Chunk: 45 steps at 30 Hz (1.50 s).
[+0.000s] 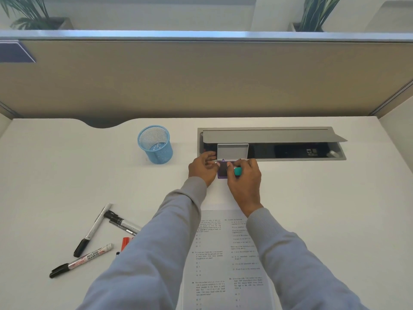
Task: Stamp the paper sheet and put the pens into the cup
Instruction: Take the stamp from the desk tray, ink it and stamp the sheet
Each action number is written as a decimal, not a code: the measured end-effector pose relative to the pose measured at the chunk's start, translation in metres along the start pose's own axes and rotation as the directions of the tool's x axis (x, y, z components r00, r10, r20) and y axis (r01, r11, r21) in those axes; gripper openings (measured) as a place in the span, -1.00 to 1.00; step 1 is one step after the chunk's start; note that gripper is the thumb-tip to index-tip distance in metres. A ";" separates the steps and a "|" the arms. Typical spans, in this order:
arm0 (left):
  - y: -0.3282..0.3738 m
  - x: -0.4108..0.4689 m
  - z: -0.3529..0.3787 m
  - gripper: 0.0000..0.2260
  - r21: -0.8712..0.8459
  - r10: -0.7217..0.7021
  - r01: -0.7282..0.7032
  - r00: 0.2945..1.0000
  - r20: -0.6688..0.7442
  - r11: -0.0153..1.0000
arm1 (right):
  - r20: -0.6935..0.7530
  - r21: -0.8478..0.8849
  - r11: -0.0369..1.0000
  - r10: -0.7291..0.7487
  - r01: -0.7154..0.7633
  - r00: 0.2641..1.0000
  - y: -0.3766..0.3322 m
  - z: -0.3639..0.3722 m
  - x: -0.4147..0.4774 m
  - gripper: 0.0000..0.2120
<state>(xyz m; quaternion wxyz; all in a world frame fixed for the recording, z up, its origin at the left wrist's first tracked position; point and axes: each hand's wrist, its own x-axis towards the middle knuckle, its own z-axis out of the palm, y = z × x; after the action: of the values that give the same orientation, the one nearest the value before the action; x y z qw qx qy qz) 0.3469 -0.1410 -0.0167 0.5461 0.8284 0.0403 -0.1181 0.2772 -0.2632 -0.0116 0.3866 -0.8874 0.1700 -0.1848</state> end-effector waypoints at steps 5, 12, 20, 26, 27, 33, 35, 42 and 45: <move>-0.002 0.001 0.000 -0.65 0.000 -0.003 0.003 1.000 0.001 1.000 | 0.003 0.029 0.998 0.047 -0.048 0.999 -0.007 -0.001 0.003 -0.71; -0.003 0.002 0.001 -0.66 0.004 -0.004 0.004 1.000 -0.010 1.000 | -0.009 -0.054 0.997 0.049 -0.049 0.999 -0.014 -0.007 0.008 -0.68; -0.004 0.003 0.002 -0.68 0.013 -0.005 0.006 1.000 -0.012 1.000 | -0.042 -0.039 0.999 0.019 -0.021 0.999 -0.015 -0.007 0.009 -0.73; -0.006 0.004 0.003 -0.67 -0.003 -0.006 0.006 1.000 -0.014 1.000 | -0.003 -0.111 0.994 0.018 -0.018 1.000 -0.017 -0.004 0.007 -0.74; -0.006 0.005 0.004 -0.67 -0.010 -0.007 0.007 1.000 -0.014 1.000 | 0.002 -0.118 0.993 0.016 -0.016 1.000 -0.019 -0.003 0.008 -0.75; -0.005 0.004 0.005 -0.68 -0.018 -0.006 0.005 1.000 -0.024 1.000 | 0.017 -0.174 0.985 0.017 -0.014 1.000 -0.028 -0.002 0.013 -0.77; -0.004 0.004 0.006 -0.68 -0.028 -0.013 0.012 0.999 -0.030 1.000 | 0.014 -0.163 0.987 0.018 -0.015 1.000 -0.030 -0.002 0.011 -0.76; 0.000 0.008 0.008 -0.71 -0.047 -0.021 0.019 0.998 -0.055 0.999 | 0.029 -0.162 0.987 0.009 -0.004 1.000 -0.027 -0.004 0.010 -0.77; 0.000 0.009 0.008 -0.71 -0.042 -0.026 0.023 0.997 -0.067 0.999 | 0.044 -0.152 0.988 0.045 -0.038 0.998 -0.027 -0.006 0.013 -0.74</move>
<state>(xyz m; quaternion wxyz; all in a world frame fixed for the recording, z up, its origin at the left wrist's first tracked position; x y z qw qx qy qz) 0.3542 -0.1486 -0.0212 0.5599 0.8199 0.0713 -0.0959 0.2899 -0.2549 0.0148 0.3258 -0.9146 0.1927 -0.1421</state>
